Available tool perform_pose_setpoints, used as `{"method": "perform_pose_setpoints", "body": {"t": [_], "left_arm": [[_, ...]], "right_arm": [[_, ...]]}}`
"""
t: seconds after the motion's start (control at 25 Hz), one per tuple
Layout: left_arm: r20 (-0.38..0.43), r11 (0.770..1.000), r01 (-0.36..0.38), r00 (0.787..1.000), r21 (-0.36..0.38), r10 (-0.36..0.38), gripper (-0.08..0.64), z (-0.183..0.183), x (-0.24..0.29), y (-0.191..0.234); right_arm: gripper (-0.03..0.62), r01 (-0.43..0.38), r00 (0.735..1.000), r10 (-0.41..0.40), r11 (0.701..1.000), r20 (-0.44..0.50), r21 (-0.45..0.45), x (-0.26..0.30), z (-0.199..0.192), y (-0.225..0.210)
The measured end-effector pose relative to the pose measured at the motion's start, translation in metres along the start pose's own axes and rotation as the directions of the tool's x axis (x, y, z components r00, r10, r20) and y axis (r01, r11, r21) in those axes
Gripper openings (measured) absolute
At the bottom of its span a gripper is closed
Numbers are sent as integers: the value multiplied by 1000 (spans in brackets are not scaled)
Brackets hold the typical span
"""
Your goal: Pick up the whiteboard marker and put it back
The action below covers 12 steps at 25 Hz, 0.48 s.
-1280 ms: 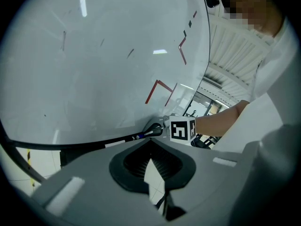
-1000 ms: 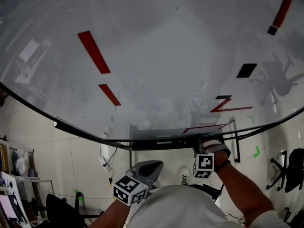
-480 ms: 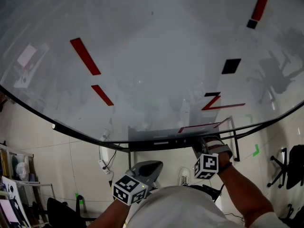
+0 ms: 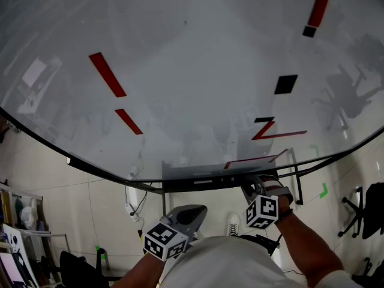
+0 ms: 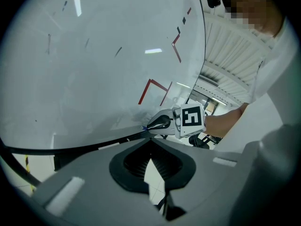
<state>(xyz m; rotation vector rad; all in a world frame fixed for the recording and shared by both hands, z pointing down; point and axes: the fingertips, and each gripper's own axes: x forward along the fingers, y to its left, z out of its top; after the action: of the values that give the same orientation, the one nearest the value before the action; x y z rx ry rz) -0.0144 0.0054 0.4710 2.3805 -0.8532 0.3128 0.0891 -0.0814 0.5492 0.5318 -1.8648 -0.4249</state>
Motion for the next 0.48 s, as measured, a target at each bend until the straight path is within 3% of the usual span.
{"method": "perform_pose_setpoints", "body": {"t": [0.48], "left_arm": [[-5, 1000, 4, 1000, 4, -4, 17, 3, 4, 3]], "right_arm": [[34, 23, 999, -25, 998, 35, 51, -23, 6, -2]]}}
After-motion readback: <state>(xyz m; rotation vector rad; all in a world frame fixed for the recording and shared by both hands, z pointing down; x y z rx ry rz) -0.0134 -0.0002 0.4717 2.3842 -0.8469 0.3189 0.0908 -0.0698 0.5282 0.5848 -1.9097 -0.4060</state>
